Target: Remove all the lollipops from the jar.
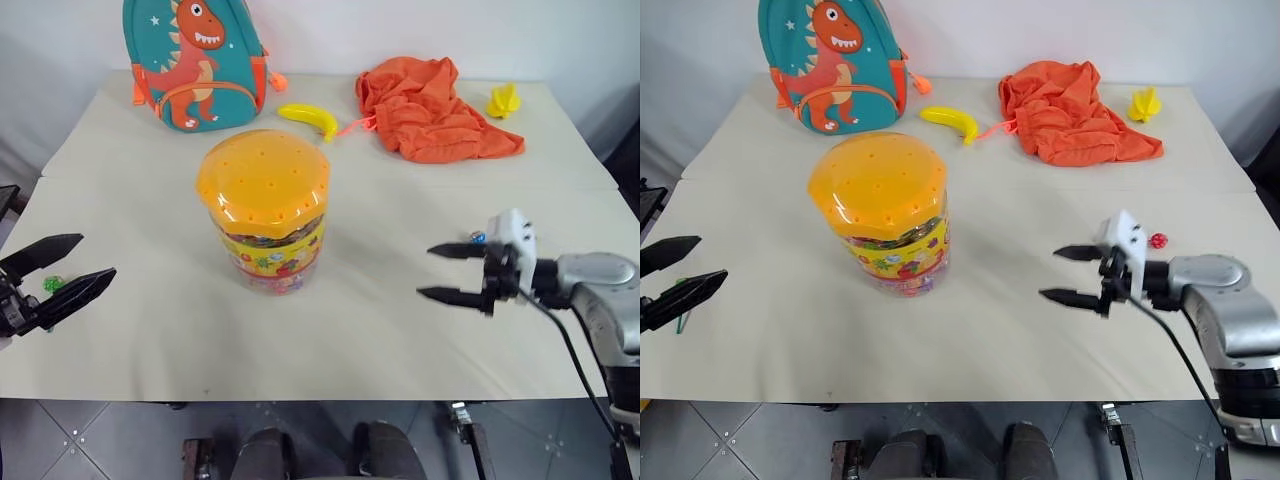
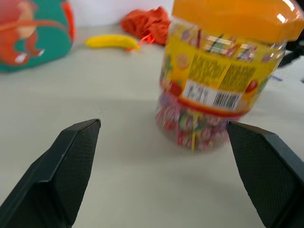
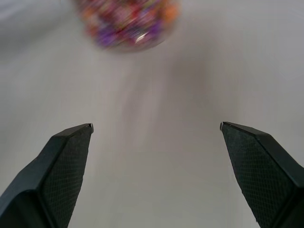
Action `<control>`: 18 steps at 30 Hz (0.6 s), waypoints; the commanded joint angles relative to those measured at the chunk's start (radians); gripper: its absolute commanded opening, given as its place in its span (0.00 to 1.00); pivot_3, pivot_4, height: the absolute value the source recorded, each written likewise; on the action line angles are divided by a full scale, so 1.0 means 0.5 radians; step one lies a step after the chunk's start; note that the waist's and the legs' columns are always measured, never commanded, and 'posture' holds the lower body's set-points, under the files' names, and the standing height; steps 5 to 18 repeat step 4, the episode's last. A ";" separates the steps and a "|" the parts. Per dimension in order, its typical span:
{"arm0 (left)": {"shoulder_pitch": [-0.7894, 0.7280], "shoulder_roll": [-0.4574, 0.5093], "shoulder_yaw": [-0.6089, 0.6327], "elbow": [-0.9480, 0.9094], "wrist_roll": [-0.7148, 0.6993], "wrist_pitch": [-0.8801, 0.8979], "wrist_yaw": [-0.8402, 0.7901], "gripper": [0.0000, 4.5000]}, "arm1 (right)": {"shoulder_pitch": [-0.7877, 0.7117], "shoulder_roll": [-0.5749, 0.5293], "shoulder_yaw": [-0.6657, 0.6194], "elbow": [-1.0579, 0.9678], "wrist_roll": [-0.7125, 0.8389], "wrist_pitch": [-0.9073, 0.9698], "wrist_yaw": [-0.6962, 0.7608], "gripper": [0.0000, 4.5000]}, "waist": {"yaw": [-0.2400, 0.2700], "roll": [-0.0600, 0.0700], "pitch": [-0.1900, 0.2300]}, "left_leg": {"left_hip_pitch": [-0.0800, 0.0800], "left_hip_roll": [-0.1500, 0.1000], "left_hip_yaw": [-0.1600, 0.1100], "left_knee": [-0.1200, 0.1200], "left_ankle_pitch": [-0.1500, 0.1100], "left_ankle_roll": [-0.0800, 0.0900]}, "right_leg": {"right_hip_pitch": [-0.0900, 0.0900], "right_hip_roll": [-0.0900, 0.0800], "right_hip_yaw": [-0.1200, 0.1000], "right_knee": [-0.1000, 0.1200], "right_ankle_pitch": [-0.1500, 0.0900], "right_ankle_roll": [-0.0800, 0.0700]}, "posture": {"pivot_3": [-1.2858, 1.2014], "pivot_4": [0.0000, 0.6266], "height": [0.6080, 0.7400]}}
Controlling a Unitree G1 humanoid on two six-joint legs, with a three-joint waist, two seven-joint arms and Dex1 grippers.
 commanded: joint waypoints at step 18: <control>0.062 -0.117 0.103 -0.105 0.056 -0.139 0.140 1.00 | -0.033 0.127 0.013 0.101 -0.045 -0.195 -0.130 0.99 | 0.006 0.000 0.000 | 0.009 0.001 0.000 0.001 0.000 0.000 | 0.012 0.000 -0.001 -0.002 0.000 0.000 | 0.52 0.24 1.00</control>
